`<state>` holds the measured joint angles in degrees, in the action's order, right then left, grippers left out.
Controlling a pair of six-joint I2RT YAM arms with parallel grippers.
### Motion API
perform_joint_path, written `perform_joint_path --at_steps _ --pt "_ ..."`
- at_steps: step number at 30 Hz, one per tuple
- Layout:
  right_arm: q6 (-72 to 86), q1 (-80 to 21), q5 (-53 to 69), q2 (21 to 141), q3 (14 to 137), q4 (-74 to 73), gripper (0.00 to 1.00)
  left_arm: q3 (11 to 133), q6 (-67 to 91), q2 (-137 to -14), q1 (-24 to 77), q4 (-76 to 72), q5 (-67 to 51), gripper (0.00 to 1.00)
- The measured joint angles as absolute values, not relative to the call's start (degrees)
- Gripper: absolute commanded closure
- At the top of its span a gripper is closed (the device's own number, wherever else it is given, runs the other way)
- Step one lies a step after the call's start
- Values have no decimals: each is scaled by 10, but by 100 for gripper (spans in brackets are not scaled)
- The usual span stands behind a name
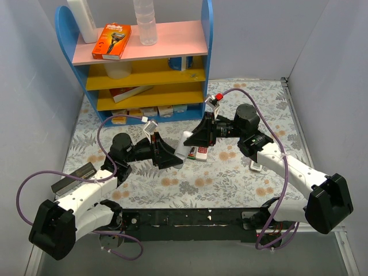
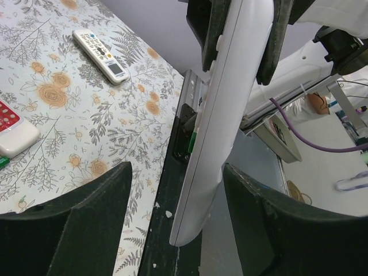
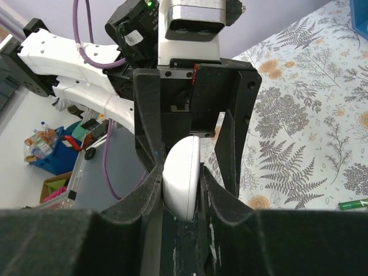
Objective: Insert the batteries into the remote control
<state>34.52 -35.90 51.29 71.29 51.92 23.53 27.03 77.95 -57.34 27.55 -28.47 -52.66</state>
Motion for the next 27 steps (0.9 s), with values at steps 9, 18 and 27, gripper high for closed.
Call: perform_joint_path --at_steps 9,18,27 --pt "358 -364 532 728 519 272 99 270 802 -594 276 -320 -550 42" --pt "355 -367 533 750 519 267 64 271 795 -597 286 -321 -573 100" --pt "163 -371 418 709 531 116 28 263 817 -585 286 -234 -489 100"
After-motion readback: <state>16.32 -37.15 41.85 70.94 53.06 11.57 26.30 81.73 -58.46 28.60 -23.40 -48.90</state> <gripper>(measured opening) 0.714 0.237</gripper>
